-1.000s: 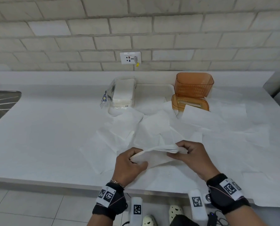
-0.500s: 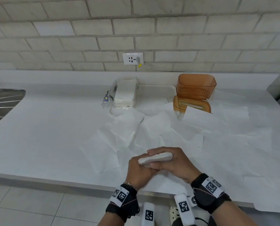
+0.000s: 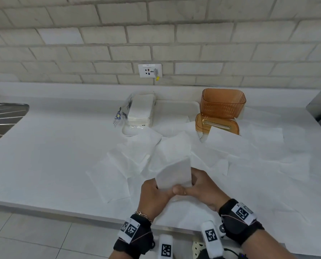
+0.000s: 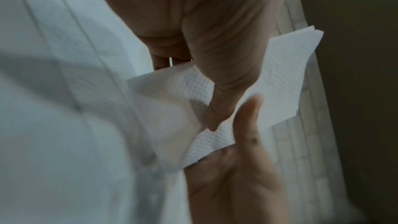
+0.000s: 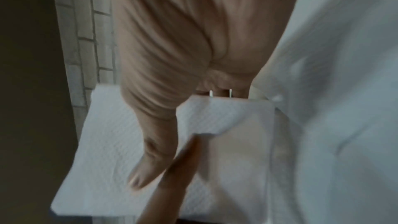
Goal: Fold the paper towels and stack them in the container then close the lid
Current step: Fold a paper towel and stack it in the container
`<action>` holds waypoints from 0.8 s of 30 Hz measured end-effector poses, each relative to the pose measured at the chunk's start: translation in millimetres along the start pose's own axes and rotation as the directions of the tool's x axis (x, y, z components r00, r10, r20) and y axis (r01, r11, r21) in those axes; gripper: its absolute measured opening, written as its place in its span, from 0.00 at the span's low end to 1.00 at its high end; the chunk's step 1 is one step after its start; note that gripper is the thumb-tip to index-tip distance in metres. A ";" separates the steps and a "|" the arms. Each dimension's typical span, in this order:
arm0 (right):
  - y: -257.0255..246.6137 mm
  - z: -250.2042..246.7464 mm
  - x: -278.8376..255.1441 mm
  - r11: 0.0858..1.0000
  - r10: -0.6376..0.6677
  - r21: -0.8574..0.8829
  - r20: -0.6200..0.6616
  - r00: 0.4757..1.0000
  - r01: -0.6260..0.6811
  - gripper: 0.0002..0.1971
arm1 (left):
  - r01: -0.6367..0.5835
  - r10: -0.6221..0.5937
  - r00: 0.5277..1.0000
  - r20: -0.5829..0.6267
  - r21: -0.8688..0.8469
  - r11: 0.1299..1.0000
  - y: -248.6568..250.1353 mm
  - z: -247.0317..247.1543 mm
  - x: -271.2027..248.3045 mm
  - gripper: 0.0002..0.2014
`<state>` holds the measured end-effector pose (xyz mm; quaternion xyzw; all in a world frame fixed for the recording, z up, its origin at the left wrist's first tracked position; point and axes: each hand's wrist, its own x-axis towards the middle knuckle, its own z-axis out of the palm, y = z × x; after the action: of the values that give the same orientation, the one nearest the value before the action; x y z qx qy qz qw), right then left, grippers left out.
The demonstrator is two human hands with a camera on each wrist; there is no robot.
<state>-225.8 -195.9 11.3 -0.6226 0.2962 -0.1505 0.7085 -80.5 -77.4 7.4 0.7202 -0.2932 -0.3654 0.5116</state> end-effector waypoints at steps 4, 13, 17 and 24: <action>-13.4 -22.8 3.1 0.999 0.044 -0.022 0.005 0.999 -0.044 0.22 | 0.079 -0.098 0.995 -0.027 -0.394 0.916 30.0 4.3 3.9 0.18; -45.0 -118.3 3.2 0.994 0.088 0.067 -0.053 0.995 -0.084 0.18 | 0.028 -0.062 0.995 -0.082 -0.364 0.931 57.0 19.4 38.8 0.11; -60.5 -159.1 8.7 0.998 0.057 -0.032 -0.072 0.996 -0.060 0.14 | 0.030 -0.028 0.999 0.017 -0.140 0.990 68.6 57.1 63.3 0.08; -108.7 -271.0 69.9 0.959 -0.063 -0.281 -0.348 0.935 -0.040 0.10 | -0.007 0.002 0.984 -0.177 -0.029 1.000 74.3 94.4 111.8 0.07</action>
<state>-318.9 -471.0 87.2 -0.6822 0.4332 -0.2201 0.5463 -99.4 -238.4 32.9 0.7416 -0.2427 -0.3031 0.5470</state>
